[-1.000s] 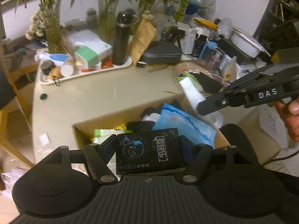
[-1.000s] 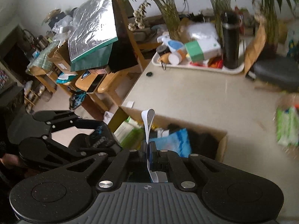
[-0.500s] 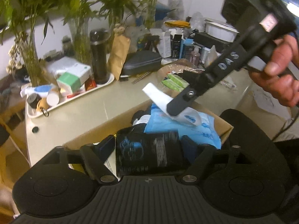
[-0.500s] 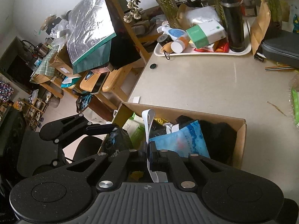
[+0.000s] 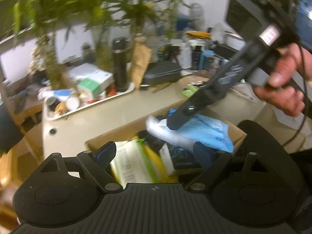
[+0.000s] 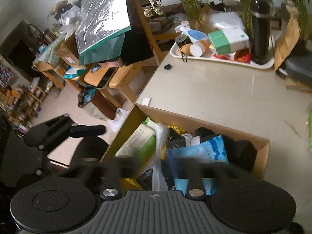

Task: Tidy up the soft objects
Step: 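Lower the white strip into the box and open the right tool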

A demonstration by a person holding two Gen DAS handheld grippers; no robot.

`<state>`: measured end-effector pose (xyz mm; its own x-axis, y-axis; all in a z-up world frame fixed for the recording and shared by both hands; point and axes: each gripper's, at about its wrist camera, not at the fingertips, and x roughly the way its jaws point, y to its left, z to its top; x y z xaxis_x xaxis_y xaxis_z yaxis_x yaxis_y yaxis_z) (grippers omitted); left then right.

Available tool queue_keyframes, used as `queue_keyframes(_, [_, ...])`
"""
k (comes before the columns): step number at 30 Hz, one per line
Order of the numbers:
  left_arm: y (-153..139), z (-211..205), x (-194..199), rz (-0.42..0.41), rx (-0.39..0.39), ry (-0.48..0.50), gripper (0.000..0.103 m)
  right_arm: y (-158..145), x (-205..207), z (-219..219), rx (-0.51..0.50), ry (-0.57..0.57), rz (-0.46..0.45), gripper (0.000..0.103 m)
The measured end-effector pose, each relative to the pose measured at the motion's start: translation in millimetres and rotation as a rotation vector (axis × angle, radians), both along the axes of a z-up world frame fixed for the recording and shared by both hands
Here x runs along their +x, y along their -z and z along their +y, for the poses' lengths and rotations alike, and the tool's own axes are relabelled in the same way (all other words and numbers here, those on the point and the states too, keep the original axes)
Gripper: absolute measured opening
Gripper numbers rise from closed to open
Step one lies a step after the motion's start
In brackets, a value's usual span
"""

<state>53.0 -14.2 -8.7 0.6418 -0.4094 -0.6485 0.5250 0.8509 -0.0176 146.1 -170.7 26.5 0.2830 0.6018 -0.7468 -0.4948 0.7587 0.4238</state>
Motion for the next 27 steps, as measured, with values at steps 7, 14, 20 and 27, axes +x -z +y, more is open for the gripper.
queue_keyframes(7, [-7,20,-4,0.079,-0.062,-0.145,0.087,-9,-26,-11,-0.078,0.062,-0.163,0.103])
queue_keyframes(14, [1,37,-13,0.162,-0.089,-0.258,0.103,1,-64,-31,-0.205,0.177,-0.257,0.103])
queue_keyframes(20, [9,39,-26,0.171,-0.031,-0.333,0.103,18,-98,-40,-0.288,0.209,-0.285,0.103])
queue_keyframes(27, [17,37,-40,0.163,0.012,-0.403,0.103,36,-123,-50,-0.316,0.253,-0.284,0.103])
